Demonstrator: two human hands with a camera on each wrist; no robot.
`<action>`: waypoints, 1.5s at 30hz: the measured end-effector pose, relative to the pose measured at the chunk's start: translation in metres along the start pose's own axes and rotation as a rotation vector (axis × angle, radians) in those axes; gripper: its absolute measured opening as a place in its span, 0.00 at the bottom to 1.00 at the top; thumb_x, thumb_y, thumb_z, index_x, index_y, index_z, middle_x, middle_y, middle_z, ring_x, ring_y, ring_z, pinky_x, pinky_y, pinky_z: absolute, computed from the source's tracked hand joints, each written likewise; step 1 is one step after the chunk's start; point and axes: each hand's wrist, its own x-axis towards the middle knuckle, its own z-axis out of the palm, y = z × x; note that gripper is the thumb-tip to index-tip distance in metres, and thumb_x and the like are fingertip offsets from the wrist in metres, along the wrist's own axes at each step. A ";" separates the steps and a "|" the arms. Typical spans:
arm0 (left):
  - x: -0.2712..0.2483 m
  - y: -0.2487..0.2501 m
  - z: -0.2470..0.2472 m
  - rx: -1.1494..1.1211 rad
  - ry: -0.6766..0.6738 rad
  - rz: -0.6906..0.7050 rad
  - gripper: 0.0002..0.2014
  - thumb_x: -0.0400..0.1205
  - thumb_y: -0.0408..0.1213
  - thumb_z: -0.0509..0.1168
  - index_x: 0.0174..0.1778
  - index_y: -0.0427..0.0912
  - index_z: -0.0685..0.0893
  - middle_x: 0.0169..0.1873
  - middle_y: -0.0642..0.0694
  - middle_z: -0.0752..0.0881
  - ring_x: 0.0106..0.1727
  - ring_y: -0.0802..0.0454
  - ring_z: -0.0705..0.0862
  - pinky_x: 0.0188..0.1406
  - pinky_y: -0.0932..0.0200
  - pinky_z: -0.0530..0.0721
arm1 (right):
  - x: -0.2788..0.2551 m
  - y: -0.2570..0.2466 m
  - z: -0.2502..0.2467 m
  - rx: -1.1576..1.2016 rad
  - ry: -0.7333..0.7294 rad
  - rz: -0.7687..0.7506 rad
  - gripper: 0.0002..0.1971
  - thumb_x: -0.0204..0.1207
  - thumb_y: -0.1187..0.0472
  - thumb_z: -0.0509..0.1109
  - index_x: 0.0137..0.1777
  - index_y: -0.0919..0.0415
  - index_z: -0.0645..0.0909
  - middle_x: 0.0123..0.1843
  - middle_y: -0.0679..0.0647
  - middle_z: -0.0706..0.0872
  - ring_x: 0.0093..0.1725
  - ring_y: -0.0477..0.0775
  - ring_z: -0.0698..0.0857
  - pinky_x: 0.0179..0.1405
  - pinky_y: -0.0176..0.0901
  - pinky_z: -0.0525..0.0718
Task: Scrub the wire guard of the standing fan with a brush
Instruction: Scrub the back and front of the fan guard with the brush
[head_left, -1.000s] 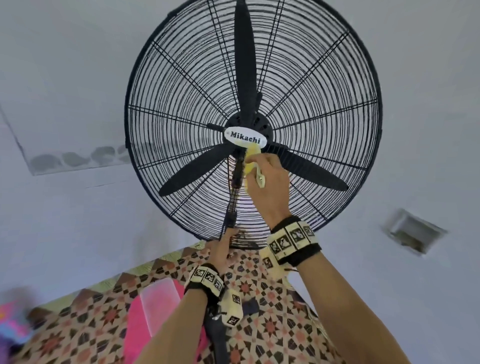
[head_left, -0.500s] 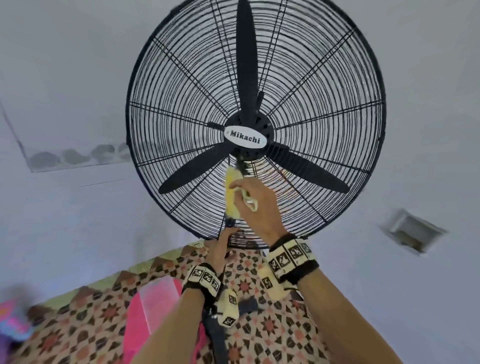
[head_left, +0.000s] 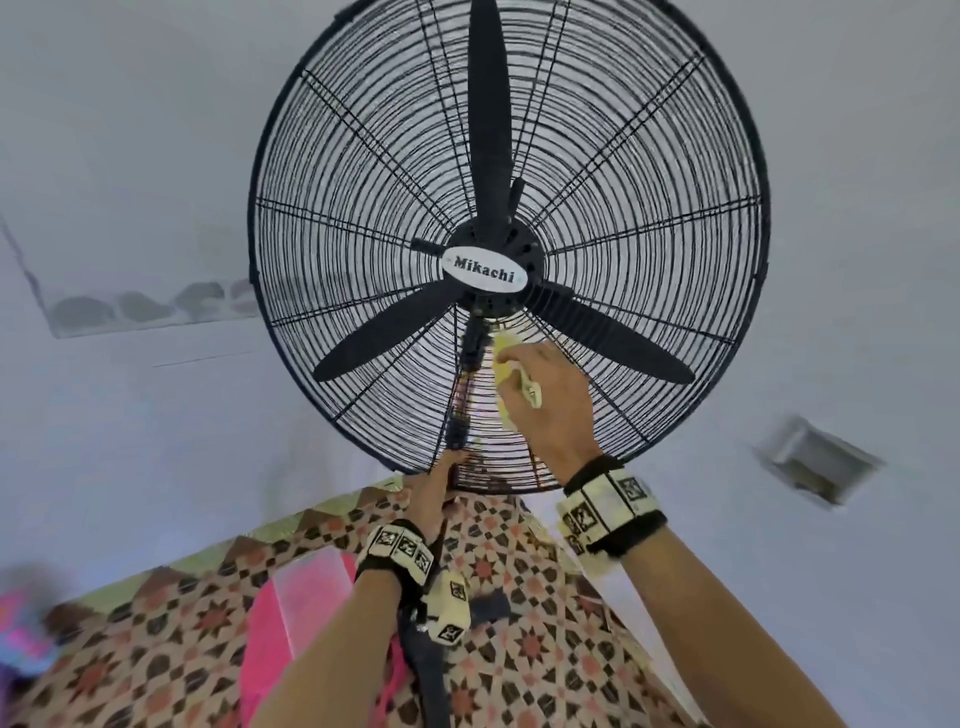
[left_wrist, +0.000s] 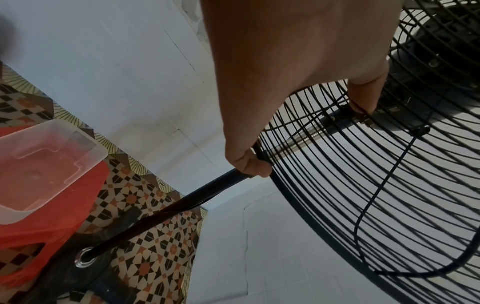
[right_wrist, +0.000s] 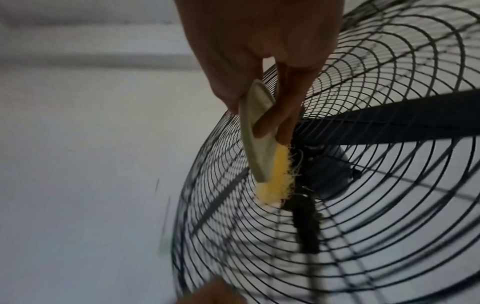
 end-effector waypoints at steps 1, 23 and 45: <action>0.000 0.002 -0.001 -0.008 0.017 0.002 0.12 0.83 0.51 0.73 0.48 0.45 0.88 0.46 0.41 0.90 0.46 0.45 0.85 0.44 0.54 0.78 | 0.004 -0.003 -0.004 0.005 0.025 0.010 0.12 0.79 0.60 0.67 0.60 0.55 0.87 0.55 0.52 0.85 0.52 0.51 0.84 0.54 0.53 0.84; -0.011 -0.013 0.039 -0.158 -0.050 -0.050 0.25 0.86 0.59 0.68 0.67 0.42 0.89 0.53 0.42 0.92 0.52 0.40 0.88 0.52 0.46 0.87 | 0.025 0.008 -0.033 0.058 -0.078 -0.039 0.15 0.86 0.57 0.68 0.70 0.48 0.78 0.33 0.58 0.87 0.28 0.60 0.84 0.28 0.57 0.84; 0.003 -0.018 0.041 -0.271 -0.078 -0.111 0.23 0.84 0.60 0.70 0.70 0.50 0.87 0.69 0.41 0.85 0.59 0.41 0.84 0.63 0.44 0.88 | -0.004 -0.006 -0.042 -0.142 -0.123 -0.116 0.23 0.88 0.61 0.65 0.82 0.63 0.75 0.24 0.54 0.83 0.16 0.50 0.77 0.14 0.40 0.75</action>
